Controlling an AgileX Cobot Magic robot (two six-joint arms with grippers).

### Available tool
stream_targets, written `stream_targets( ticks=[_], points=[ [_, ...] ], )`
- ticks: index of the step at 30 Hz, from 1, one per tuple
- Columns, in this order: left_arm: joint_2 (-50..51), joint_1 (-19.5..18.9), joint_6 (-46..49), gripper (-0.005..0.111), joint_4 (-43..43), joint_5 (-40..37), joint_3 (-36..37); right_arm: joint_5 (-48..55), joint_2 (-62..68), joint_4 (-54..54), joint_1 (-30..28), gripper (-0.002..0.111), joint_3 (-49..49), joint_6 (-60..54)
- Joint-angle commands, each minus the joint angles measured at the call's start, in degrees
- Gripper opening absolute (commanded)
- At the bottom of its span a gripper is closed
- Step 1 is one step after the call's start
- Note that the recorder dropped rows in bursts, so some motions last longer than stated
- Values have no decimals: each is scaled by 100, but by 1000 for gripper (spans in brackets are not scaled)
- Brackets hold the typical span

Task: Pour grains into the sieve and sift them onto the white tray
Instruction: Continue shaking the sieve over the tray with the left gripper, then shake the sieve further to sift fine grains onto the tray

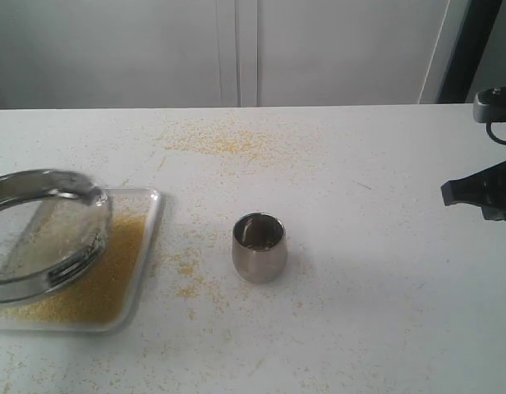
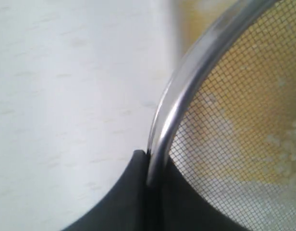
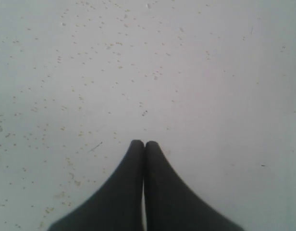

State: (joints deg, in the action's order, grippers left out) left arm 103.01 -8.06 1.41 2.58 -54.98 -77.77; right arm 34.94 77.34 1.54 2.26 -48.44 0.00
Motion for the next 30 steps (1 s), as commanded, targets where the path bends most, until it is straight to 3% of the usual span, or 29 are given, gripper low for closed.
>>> stream_targets(
  ticks=[1,4,8,9,11,14,15,17,19,20,21,23,25,26,28,30],
  points=[
    [-76,-36,342,0,249,-138,9,-48,-38,-5,-61,0,-5,0],
    [-117,-36,1275,0,-848,41,9,-48,-38,-5,-61,0,-5,0],
    [-115,-36,3309,0,-3056,-238,9,-48,-38,-5,-61,0,-5,0],
    [-115,-36,3473,0,-3200,-268,9,-48,-38,-5,-61,0,-5,0],
    [-115,-36,2739,0,-2764,-24,9,-48,-38,-5,-61,0,-5,0],
    [-115,-57,586,0,-1409,226,9,-48,-38,-5,-61,0,-5,0],
    [-115,-57,545,0,-1296,238,9,-48,-38,-5,-61,0,-5,0],
    [-115,-35,1544,0,-1892,172,9,-48,-38,-5,-61,0,-5,0],
    [-95,-35,3482,0,-3206,-300,9,-48,-38,-5,-61,0,-5,0],
    [-70,-35,3967,0,-3673,-507,9,-48,-38,-5,-61,0,-5,0],
    [-70,-35,3833,0,-3699,-445,9,-48,-38,-5,-61,0,-5,0],
    [-70,-35,2162,0,-2611,187,9,-48,-38,-5,-61,0,-5,0],
    [-70,-35,402,0,-954,309,9,-48,-38,-5,-61,0,-5,0],
    [-70,-35,-28,0,-565,246,9,-48,-38,-5,-61,0,-5,0],
    [-62,-35,1029,0,-1080,177,9,-48,-38,-5,-61,0,-5,0],
    [-62,-35,3166,0,-2617,-162,9,-48,-38,-5,-61,0,-5,0]
  ],
)
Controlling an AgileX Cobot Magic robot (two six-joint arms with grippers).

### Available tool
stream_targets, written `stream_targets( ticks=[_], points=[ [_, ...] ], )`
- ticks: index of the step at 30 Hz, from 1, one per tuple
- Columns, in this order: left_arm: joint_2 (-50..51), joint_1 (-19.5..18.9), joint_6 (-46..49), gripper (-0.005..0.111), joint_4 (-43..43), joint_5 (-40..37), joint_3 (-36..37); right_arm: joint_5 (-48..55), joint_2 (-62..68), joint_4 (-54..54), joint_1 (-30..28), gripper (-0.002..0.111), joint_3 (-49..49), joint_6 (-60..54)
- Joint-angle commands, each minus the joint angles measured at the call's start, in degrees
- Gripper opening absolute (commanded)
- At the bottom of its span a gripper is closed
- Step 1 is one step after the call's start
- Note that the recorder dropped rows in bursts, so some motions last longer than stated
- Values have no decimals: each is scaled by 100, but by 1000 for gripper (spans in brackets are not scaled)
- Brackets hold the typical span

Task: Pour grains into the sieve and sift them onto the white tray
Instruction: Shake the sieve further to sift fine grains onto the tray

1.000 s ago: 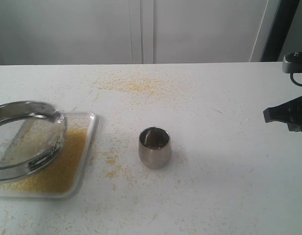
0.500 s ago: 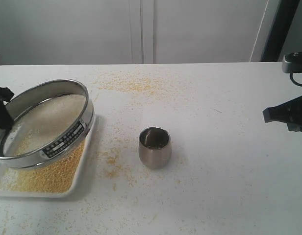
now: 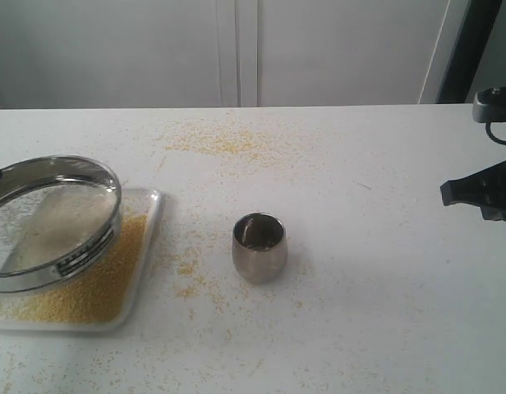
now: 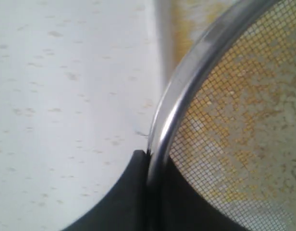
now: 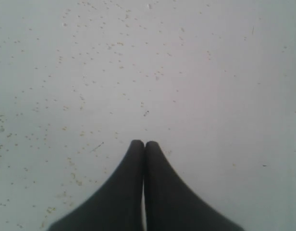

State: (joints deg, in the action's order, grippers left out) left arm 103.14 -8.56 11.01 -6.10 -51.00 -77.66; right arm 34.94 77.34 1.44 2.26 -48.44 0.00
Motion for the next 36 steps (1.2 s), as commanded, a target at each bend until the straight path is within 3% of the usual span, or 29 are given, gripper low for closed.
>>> stream_targets(
  ticks=[1,3,6,7,10,11,14,15,17,19,20,22,23,24,26,27,29,30,32,33,34,36],
  points=[
    [-76,15,2645,0,-2142,-666,-1,-48,-38,5,-61,0,-5,0],
    [-76,4,1827,0,-1990,-267,-1,-48,-38,5,-61,0,-5,0],
    [-76,20,-479,0,-528,-2,-1,-48,-38,5,-61,0,-5,0],
    [-70,38,-288,0,-484,-31,-1,-48,-38,5,-61,0,-5,0],
    [-70,80,2258,0,-1463,-596,-1,-48,-38,5,-61,0,-5,124],
    [-70,66,2121,0,-1506,-579,-1,-48,-38,5,-61,0,-5,110],
    [-70,7,-655,0,-650,-42,-1,-48,-38,5,-61,0,-5,132],
    [-70,36,-750,0,-607,-43,-1,-48,-38,5,-61,0,-5,132],
    [-70,147,449,0,-1385,-128,-1,-48,-38,5,-61,0,-5,132],
    [-60,206,3193,0,-3059,-855,-1,-48,-38,5,-61,0,-5,132],
    [-60,206,2635,0,-2884,-574,-1,-48,-38,5,-61,0,-5,132],
    [-60,194,600,0,-1452,-38,-1,-48,-38,5,-61,0,-5,132],
    [-44,194,-1137,0,610,-132,-1,-48,-38,5,-61,0,-5,132],
    [-44,194,-1473,0,1111,-212,-1,-48,-38,5,-61,0,-5,132],
    [-55,194,-449,0,394,-234,-1,-48,-38,5,-61,0,-5,132],
    [-55,194,1085,0,-1201,-226,-1,-48,-38,5,-61,0,-5,132],
    [-55,194,2389,0,-2633,-326,-1,-48,-38,5,-61,0,-5,132],
    [-55,194,1865,0,-2376,-145,-1,-48,-38,5,-61,0,-5,132],
    [-55,194,-308,0,-561,56,-1,-48,-38,5,-61,0,-5,132],
    [-55,194,-369,0,-276,11,-1,-48,-38,5,-61,0,-5,132],
    [-55,194,-7,0,-495,-45,-1,-48,-38,5,-61,0,-5,132],
    [-55,194,2001,0,-2267,-352,-1,-48,-38,5,-61,0,-5,132]
  ],
)
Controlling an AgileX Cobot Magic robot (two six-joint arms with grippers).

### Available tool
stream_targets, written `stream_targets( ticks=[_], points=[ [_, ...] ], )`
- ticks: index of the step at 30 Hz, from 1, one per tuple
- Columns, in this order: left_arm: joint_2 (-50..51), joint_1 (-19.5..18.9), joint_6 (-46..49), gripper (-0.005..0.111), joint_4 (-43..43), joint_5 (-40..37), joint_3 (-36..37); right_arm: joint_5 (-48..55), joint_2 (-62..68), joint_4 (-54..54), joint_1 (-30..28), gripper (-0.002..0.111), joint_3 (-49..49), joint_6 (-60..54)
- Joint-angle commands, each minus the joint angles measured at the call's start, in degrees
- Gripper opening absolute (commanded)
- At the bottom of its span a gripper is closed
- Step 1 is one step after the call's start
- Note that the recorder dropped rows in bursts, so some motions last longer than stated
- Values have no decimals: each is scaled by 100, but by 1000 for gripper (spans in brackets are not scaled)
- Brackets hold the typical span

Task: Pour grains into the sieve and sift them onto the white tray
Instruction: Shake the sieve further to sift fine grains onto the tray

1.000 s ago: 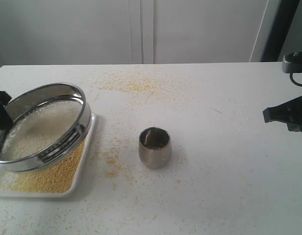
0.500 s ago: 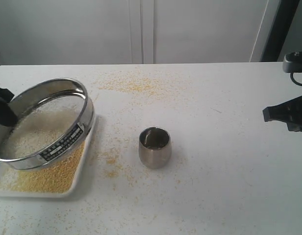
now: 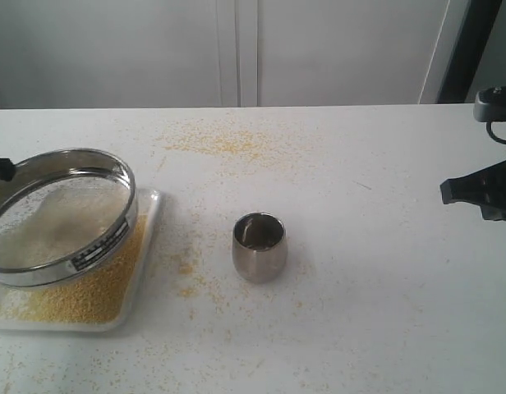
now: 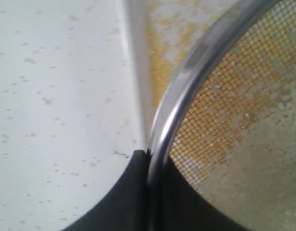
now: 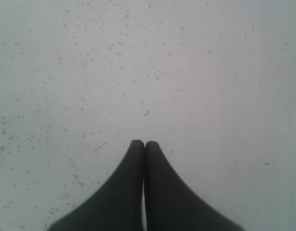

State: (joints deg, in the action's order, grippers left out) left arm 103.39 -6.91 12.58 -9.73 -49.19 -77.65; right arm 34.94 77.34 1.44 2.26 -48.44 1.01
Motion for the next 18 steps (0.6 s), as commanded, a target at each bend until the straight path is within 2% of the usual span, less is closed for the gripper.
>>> stream_targets(
  ticks=[1,2,3,4,6,8,10,11,12,13,14,15,18],
  points=[
    [-80,28,2358,0,-2514,-654,-2,-48,-38,5,-61,0,-5,31],
    [-80,28,2596,0,-2806,-691,-2,-48,-38,5,-61,0,-5,31],
    [-80,28,2385,0,-2711,-563,-2,-48,-38,5,-61,0,-5,31],
    [-80,28,1734,0,-2371,-336,-2,-48,-38,5,-61,0,-5,31],
    [-80,28,-83,0,-870,-79,-2,-48,-38,5,-61,0,-5,31],
    [-80,40,-809,0,116,-123,-2,-48,-38,5,-61,0,-5,31],
    [-80,40,-247,0,-127,-186,-2,-48,-38,5,-61,0,-5,31],
    [-80,40,573,0,-756,-280,-2,-48,-38,5,-61,0,-5,31],
    [-69,26,1798,0,-1834,-479,-2,-48,-38,5,-61,0,-5,31],
    [-69,26,1478,0,-1743,-352,-2,-48,-38,5,-61,0,-5,31],
    [-69,26,-11,0,-806,-109,-2,-48,-38,5,-61,0,-5,31],
    [-69,26,-417,0,-411,-121,-2,-48,-38,5,-61,0,-5,31],
    [-59,26,325,0,-603,-702,-2,-48,-38,5,-61,0,-5,31]
  ],
)
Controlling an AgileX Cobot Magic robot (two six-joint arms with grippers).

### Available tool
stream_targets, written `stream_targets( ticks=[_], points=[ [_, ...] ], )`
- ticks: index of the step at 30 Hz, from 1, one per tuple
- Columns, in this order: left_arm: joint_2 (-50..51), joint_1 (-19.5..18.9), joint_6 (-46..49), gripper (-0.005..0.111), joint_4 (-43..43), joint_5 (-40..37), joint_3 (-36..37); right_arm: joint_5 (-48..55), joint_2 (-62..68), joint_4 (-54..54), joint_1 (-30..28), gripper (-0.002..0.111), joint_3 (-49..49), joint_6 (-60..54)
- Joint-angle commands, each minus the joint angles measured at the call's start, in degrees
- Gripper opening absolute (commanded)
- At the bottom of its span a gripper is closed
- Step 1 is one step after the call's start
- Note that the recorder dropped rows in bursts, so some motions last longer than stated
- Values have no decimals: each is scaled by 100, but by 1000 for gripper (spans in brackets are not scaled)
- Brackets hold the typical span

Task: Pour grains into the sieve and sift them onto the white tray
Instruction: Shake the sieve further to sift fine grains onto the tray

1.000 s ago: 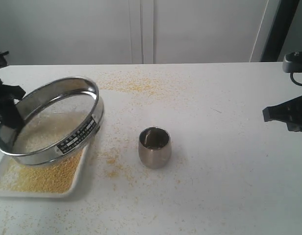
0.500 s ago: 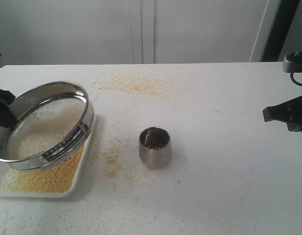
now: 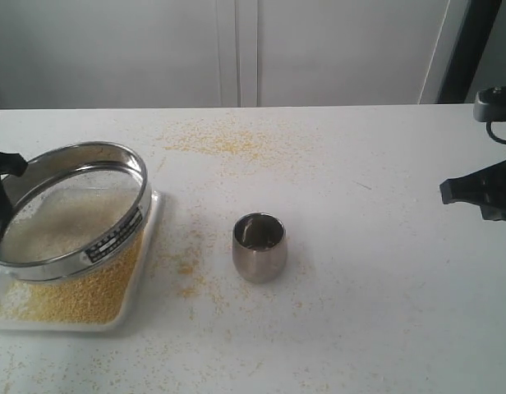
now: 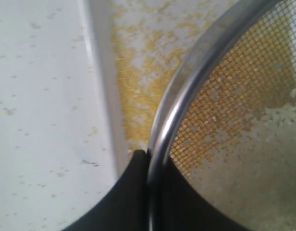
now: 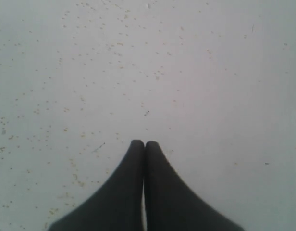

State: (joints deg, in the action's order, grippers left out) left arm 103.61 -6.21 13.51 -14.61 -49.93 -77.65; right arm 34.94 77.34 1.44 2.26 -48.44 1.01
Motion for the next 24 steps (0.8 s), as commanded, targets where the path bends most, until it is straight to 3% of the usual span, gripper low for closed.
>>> stream_targets(
  ticks=[1,3,6,7,8,9,11,14,17,19,22,23,24],
  points=[
    [-68,-43,231,0,-116,-744,-13,-48,-38,5,-61,0,-5,31],
    [33,-43,157,0,39,-1083,-13,-48,-38,5,-61,0,-5,31],
    [-53,-43,-994,0,572,-463,-46,-48,-38,5,-61,0,-5,31],
    [-92,-30,-941,0,-220,-221,-34,-48,-38,5,-61,0,-5,31],
    [-79,32,-391,0,-829,-298,-34,-48,-38,5,-61,0,-5,31],
    [8,199,1014,0,-1408,-742,-46,-48,-38,5,-61,0,-5,31],
    [63,314,928,0,-856,-814,-46,-48,-38,5,-61,0,-5,31],
    [60,141,-781,0,595,-538,-46,-48,-38,5,-61,0,-5,31],
    [60,-143,-1392,0,883,-563,-46,-59,-38,5,-61,0,-5,30],
    [60,-145,-720,0,597,-625,-46,-59,-38,5,-61,0,-5,30],
    [49,62,1543,0,-312,-1059,-36,-59,-38,5,-61,0,-5,30],
    [49,67,1592,0,-404,-1116,-36,-47,-38,5,-61,0,-5,30],
    [40,67,1063,0,-222,-911,-47,-47,-38,5,-61,0,-5,30]
  ],
)
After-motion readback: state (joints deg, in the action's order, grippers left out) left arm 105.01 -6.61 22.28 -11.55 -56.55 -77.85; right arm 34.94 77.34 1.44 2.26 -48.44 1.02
